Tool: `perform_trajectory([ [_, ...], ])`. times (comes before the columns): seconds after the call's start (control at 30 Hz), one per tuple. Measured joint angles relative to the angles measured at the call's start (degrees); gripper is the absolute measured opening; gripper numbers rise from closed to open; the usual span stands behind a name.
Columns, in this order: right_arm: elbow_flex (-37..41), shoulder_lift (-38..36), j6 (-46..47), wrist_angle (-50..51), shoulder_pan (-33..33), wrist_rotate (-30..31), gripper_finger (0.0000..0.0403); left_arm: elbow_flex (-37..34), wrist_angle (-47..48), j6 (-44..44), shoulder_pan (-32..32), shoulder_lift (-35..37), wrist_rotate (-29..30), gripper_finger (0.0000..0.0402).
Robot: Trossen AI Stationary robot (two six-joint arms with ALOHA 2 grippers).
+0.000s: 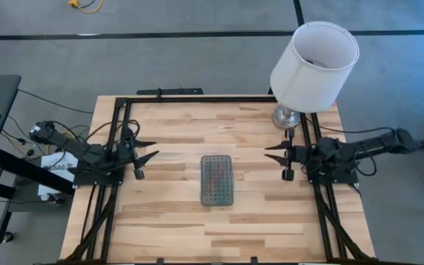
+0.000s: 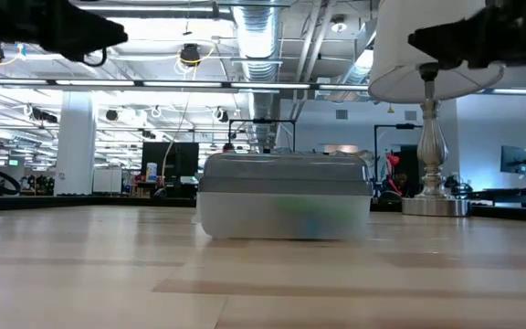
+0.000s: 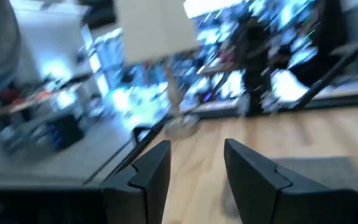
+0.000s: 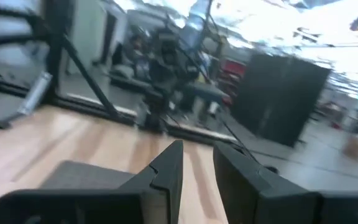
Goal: Pick & place school supplies into a supply box
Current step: Return to Home Position
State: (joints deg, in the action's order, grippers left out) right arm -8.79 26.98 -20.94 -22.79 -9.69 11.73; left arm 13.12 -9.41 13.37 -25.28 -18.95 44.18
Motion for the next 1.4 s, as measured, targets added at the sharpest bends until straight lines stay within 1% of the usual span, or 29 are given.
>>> perform_trajectory([
  [0.1,3.2,-3.5,2.4,-2.1,5.5,-8.9,0.0085,-5.5,-7.7,3.8,2.6,5.8,-9.5,0.0146],
  [0.23,5.2,-5.4,5.1,-5.5,12.9,-21.5,0.0085,-9.0,-13.8,5.8,8.7,11.7,-23.9,0.0146],
  [0.3,5.9,-5.3,6.2,-7.4,16.3,-27.6,0.0085,-9.4,-13.3,5.2,12.4,12.8,-28.0,0.0146],
  [0.33,6.1,-5.2,6.6,-8.2,17.7,-29.7,0.0085,-9.4,-13.0,4.3,14.3,12.9,-29.4,0.0146],
  [0.37,6.4,-5.2,7.2,-8.9,19.2,-31.1,0.0085,-9.4,-12.4,3.4,16.2,12.9,-30.8,0.0146],
  [0.47,7.4,-5.2,8.7,-9.2,23.1,-32.9,0.0085,-9.4,-9.8,0.7,21.4,12.9,-35.6,0.0146],
  [0.57,8.3,-5.1,9.4,-7.7,25.9,-35.7,0.0085,-9.4,-6.7,-1.4,25.4,12.8,-40.3,0.0146],
  [0.63,8.3,-5.2,9.5,-5.5,27.1,-37.3,0.0085,-9.4,-4.7,-2.5,27.4,12.8,-42.0,0.0146],
  [0.7,8.3,-5.3,9.6,-4.0,27.5,-37.4,0.0085,-9.4,-2.8,-3.3,28.8,12.9,-42.8,0.0146],
  [0.83,8.4,-5.3,9.2,-2.2,27.3,-37.5,0.0085,-11.6,-2.0,-4.4,29.8,13.1,-45.0,0.0146],
  [0.87,8.4,-5.3,9.1,-1.7,27.3,-37.5,0.0085,-12.5,-1.7,-4.8,29.9,13.4,-45.0,0.0146],
  [0.97,8.4,-5.3,9.0,-1.1,27.3,-37.5,0.0085,-12.5,1.5,-5.8,30.0,14.0,-44.1,0.0146],
  [1.1,8.4,-5.3,8.2,-0.7,27.1,-37.5,0.0085,-12.5,1.4,-6.1,30.0,14.3,-44.2,0.0146],
  [1.27,8.4,-5.4,5.6,0.0,24.3,-37.4,0.0085,-12.5,2.0,-5.9,30.0,14.4,-44.4,0.0146],
  [1.4,8.4,-7.5,4.0,-0.3,22.7,-36.9,0.0085,-12.6,4.1,-5.9,30.0,14.4,-44.4,0.0146],
])
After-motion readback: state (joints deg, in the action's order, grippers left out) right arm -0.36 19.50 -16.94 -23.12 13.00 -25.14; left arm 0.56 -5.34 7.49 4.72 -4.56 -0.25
